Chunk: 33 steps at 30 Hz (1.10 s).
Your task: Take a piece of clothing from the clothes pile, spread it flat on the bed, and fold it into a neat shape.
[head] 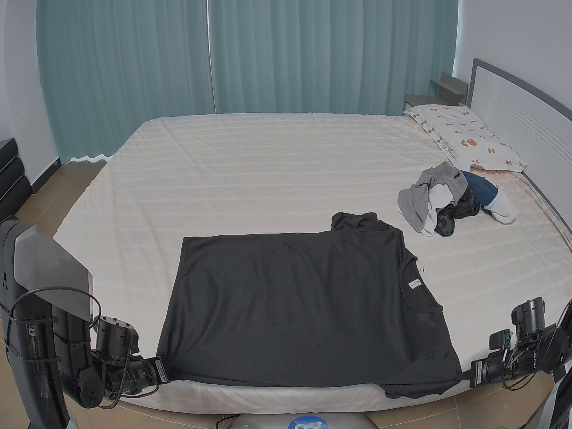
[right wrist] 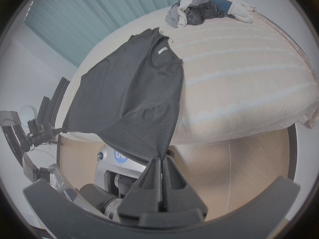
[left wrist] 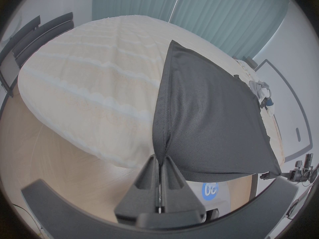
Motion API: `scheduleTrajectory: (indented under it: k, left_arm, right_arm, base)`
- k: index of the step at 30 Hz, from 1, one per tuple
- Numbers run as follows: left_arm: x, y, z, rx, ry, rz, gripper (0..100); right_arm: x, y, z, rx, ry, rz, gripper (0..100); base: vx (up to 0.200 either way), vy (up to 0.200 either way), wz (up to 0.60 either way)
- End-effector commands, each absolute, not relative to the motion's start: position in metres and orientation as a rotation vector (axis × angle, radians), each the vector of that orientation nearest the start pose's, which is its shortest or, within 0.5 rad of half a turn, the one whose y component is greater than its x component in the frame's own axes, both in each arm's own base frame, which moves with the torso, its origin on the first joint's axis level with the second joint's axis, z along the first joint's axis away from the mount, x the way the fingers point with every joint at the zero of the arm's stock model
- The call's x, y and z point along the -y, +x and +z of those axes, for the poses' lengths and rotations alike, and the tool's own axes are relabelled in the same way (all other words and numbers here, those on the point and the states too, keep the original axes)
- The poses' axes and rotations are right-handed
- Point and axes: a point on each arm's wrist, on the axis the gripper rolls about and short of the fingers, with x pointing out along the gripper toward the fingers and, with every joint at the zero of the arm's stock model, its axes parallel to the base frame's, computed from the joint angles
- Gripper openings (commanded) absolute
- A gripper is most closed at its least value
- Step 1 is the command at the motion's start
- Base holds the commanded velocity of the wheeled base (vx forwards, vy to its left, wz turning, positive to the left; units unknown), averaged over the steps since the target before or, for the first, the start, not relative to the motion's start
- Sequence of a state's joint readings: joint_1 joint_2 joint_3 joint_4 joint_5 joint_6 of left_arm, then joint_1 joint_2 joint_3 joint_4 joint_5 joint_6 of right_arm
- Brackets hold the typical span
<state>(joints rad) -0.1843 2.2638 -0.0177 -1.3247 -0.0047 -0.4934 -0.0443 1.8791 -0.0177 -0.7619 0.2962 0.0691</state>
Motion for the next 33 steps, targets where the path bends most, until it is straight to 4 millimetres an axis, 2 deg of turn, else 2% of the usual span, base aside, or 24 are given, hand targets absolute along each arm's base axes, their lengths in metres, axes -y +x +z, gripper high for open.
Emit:
scheduleTrajectory:
  k: [1,7,15,22,28,33]
  left_arm:
    - [0.036,0.194,-0.028,-0.947,-0.342,0.055,0]
    - [0.035,0.186,-0.022,-0.995,-0.316,0.055,0]
    - [0.032,0.166,-0.012,-1.116,-0.196,0.028,0]
    - [0.032,0.161,-0.013,-1.156,-0.192,0.023,0]
    - [0.032,0.171,-0.005,-1.061,-0.232,0.016,0]
    - [0.033,0.194,0.003,-0.889,-0.399,0.053,0]
  right_arm:
    - [-0.002,0.151,0.012,-1.095,0.220,0.211,0]
    - [-0.003,0.146,0.011,-1.131,0.186,0.232,0]
    - [-0.002,0.136,0.014,-1.173,0.124,0.245,0]
    - [-0.003,0.131,0.019,-1.176,0.107,0.260,0]
    - [-0.002,0.139,0.027,-1.099,0.120,0.253,0]
    - [0.000,0.163,0.040,-1.013,0.229,0.186,0]
  base:
    - [0.000,0.000,0.00]
    - [0.000,0.000,0.00]
    - [0.000,0.000,0.00]
    - [0.000,0.000,0.00]
    - [0.000,0.000,0.00]
    - [0.000,0.000,0.00]
